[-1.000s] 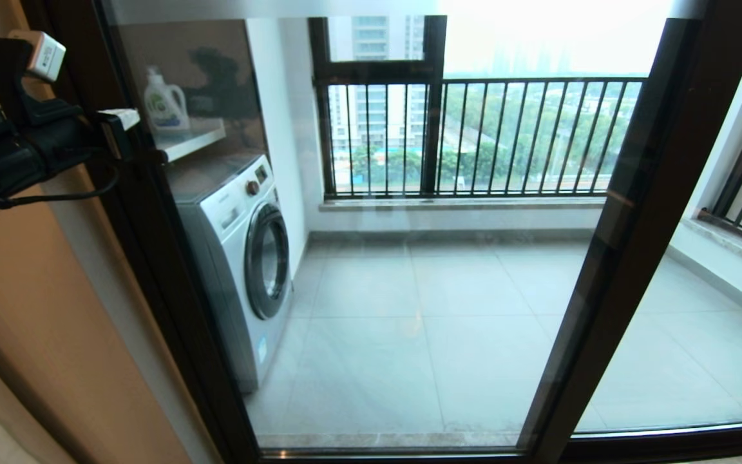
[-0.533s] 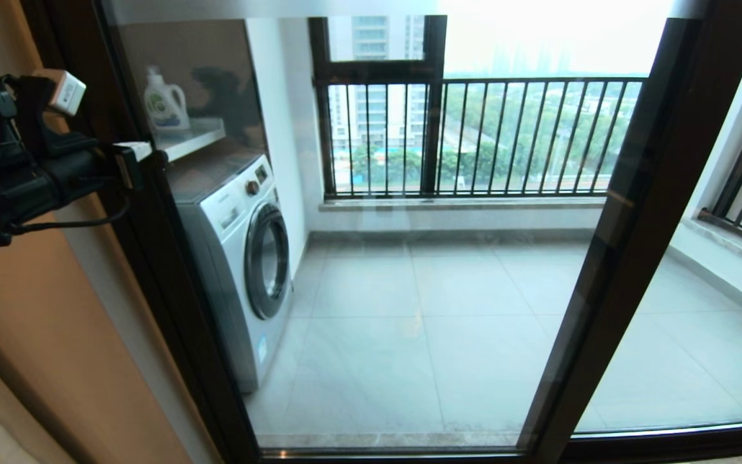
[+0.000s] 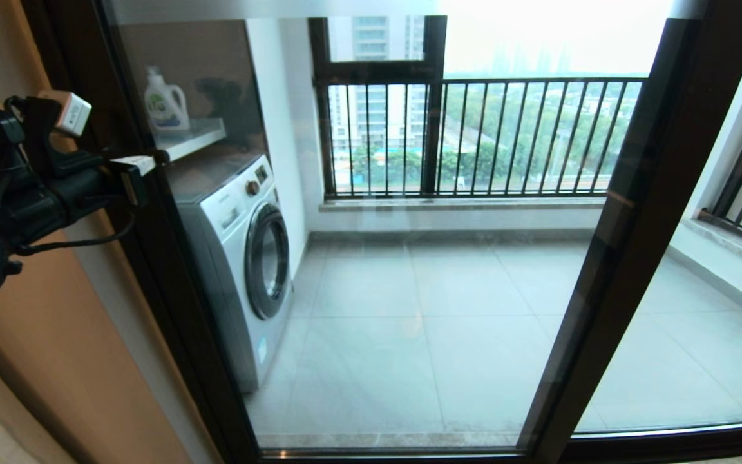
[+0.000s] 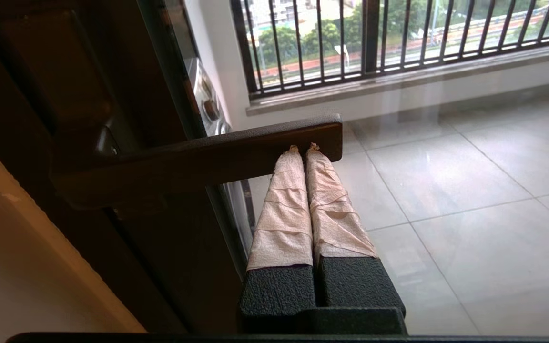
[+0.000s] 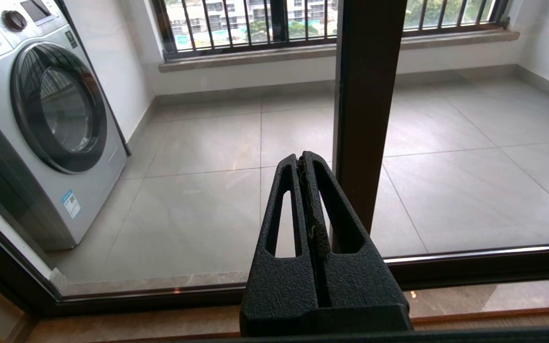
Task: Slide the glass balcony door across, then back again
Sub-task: Open the slid door
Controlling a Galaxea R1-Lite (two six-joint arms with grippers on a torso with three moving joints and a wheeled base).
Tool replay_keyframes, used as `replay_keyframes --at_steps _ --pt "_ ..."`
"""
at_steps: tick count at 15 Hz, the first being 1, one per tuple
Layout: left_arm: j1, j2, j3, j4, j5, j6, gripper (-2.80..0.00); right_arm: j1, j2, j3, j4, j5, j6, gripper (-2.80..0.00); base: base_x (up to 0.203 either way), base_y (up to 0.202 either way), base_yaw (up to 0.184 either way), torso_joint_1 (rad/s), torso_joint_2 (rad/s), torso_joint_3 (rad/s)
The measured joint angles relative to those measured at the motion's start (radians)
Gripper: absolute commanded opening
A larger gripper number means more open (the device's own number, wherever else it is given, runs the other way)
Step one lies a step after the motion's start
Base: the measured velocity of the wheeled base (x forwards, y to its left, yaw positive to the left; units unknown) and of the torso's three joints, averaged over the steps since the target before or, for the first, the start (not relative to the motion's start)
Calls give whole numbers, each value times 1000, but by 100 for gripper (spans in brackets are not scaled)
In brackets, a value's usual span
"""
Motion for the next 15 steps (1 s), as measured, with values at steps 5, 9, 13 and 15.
replay_keyframes --at_steps 5,9,13,15 --pt "0 -16 -13 -1 -3 -6 -280 0 0 0 0 0 0 -280 0 0 0 0 0 0" --pt "-1 -90 -22 62 -23 -10 -280 0 0 0 0 0 0 -280 0 0 0 0 0 0" --pt "-1 -130 -83 127 -33 -8 -280 0 0 0 0 0 0 -280 0 0 0 0 0 0" --pt "-3 -97 -133 129 -29 -10 -280 0 0 0 0 0 0 -280 0 0 0 0 0 0"
